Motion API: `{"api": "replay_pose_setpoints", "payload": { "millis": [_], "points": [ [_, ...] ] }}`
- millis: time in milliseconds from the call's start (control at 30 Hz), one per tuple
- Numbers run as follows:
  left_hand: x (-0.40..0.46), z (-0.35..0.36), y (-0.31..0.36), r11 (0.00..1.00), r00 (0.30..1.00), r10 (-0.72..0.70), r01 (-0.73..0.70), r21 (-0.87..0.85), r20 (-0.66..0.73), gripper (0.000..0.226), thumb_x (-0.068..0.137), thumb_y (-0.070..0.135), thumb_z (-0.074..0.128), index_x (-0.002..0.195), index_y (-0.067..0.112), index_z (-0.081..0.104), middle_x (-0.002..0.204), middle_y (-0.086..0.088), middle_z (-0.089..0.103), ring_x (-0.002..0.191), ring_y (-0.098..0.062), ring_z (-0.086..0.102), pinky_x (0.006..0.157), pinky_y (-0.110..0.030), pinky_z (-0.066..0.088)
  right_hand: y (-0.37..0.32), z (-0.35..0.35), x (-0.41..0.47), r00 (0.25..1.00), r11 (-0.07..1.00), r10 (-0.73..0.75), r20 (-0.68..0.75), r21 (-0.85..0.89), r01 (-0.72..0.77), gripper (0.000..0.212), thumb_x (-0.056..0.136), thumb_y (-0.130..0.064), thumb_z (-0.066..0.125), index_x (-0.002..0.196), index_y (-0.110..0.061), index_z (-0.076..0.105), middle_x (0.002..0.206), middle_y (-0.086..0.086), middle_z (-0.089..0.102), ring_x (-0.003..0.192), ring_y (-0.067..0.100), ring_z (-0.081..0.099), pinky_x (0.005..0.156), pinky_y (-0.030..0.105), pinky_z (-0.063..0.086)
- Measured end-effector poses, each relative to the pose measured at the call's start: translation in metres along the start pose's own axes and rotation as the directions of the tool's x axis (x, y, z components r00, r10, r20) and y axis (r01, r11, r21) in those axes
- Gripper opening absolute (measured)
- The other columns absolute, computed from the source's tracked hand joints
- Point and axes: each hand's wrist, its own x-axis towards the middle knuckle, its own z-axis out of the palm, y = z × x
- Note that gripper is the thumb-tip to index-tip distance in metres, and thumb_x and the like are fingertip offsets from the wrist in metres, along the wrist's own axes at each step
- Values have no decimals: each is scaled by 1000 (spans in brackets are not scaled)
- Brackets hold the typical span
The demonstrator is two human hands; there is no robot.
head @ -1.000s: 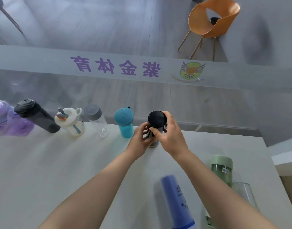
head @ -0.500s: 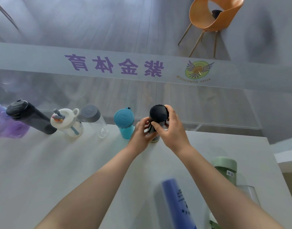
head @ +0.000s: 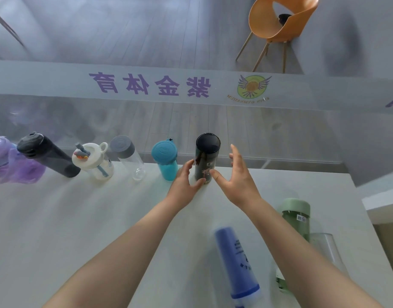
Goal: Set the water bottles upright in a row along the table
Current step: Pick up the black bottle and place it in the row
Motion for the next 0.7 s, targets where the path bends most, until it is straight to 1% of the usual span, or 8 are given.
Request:
{"api": "replay_pose_setpoints", "payload": {
  "millis": [167,233,300,367,433,467,600,700],
  "points": [
    [-37,15,-13,991,995,-97,95,96,11,61,90,38,63,144,33,34,151,2,38,134,-18,43,110,-37,39,31,-17,-45,998,998,48,37,25,-49,79,89,-51,57,150,-32,12,153,0,32,139,16,33,111,35,33],
    [-57,25,-18,988,992,-127,123,97,29,58,91,37,62,142,35,36,151,3,37,134,-18,43,112,-39,38,47,-24,-65,995,996,71,68,47,-74,73,91,-50,55,149,-32,15,151,0,35,137,16,36,111,38,35],
    [-78,36,-22,989,991,-125,121,84,51,53,92,32,61,140,36,39,148,2,40,133,-18,44,112,-39,38,63,-30,-85,990,993,98,98,49,-103,69,92,-50,53,149,-33,17,148,0,37,134,15,38,110,39,36],
    [-103,49,-25,989,994,-86,76,130,73,52,93,28,60,139,40,39,148,4,40,132,-15,43,112,-32,37,78,-33,-108,983,991,122,137,43,-129,67,92,-49,53,147,-34,18,146,-1,39,132,14,39,109,39,36],
    [-130,62,-29,969,993,7,-36,243,116,56,94,23,58,141,42,36,151,7,34,136,-12,38,109,-23,31,93,-32,-132,971,986,149,184,42,-159,65,92,-48,53,147,-36,19,145,-1,40,130,14,41,108,38,37],
    [-143,68,-32,956,988,47,-86,280,145,58,94,21,57,143,42,34,153,8,31,138,-11,34,108,-22,28,100,-30,-144,964,983,166,209,43,-179,64,92,-48,53,146,-37,20,144,-1,41,129,15,42,108,38,38],
    [-189,90,-41,919,972,118,-185,349,204,64,91,12,54,146,39,34,158,4,22,145,-16,21,113,-27,25,122,-26,-187,927,967,219,305,61,-248,65,91,-52,52,146,-36,22,144,2,42,127,16,45,104,36,40],
    [-212,101,-45,884,965,175,-241,401,195,67,90,10,56,147,39,35,159,5,23,144,-19,22,114,-32,30,132,-23,-212,899,959,238,366,54,-277,68,90,-52,54,147,-35,22,146,1,39,129,16,43,105,37,40]
  ]
}}
